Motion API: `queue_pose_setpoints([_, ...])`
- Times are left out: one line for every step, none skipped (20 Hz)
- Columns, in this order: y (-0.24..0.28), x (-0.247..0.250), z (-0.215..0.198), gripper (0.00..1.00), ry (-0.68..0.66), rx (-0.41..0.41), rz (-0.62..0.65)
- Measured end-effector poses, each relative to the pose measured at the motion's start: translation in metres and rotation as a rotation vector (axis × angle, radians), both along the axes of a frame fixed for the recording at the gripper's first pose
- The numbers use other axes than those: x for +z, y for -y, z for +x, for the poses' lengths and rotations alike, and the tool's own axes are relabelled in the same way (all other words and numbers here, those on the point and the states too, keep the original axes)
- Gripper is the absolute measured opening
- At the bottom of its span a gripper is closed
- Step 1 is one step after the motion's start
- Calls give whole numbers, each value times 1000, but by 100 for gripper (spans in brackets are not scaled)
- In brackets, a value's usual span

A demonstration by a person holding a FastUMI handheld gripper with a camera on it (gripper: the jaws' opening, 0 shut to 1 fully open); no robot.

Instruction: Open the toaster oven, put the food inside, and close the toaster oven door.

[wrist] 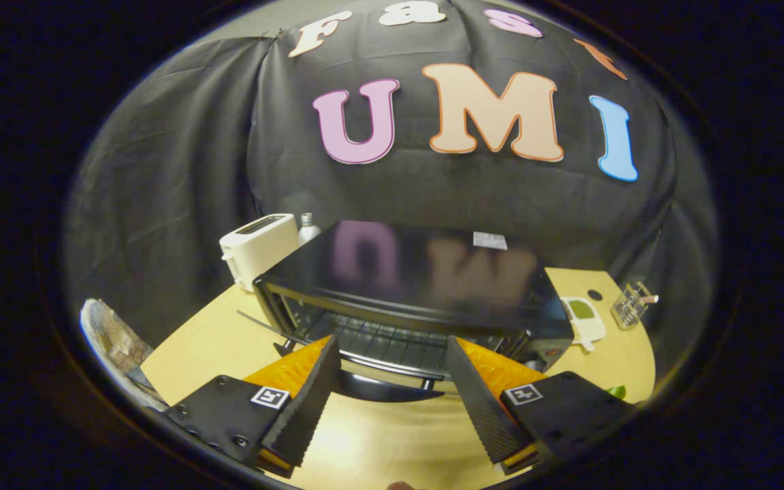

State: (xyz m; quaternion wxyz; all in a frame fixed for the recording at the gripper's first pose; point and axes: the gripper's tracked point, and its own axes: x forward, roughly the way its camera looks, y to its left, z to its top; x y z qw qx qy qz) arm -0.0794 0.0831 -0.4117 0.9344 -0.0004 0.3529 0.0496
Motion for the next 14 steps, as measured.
queue_pose_setpoints([-2, -3, -11, 99, -21, 8, 13])
queue_pose_setpoints([-5, -7, -24, 99, -40, 20, 19])
queue_pose_setpoints([-7, -11, -34, 99, -57, 39, 18])
queue_pose_setpoints([-9, -16, -42, 99, -72, 60, 13])
queue_pose_setpoints([-12, -24, -52, 99, -97, 80, 10])
queue_pose_setpoints([-14, -31, -67, 99, -125, 92, 11])
queue_pose_setpoints([-16, -39, -78, 99, -154, 102, 14])
queue_pose_setpoints([-18, -47, -87, 99, -180, 112, 17])
queue_pose_setpoints([-20, -52, -92, 99, -193, 123, 20])
queue_pose_setpoints([-22, -58, -97, 99, -196, 136, 19])
queue_pose_setpoints([-23, -63, -100, 99, -200, 156, 11])
queue_pose_setpoints([-25, -70, -104, 99, -210, 177, 1])
queue_pose_setpoints([-25, -77, -109, 99, -225, 191, -6])
queue_pose_setpoints([-26, -85, -114, 99, -230, 208, -21])
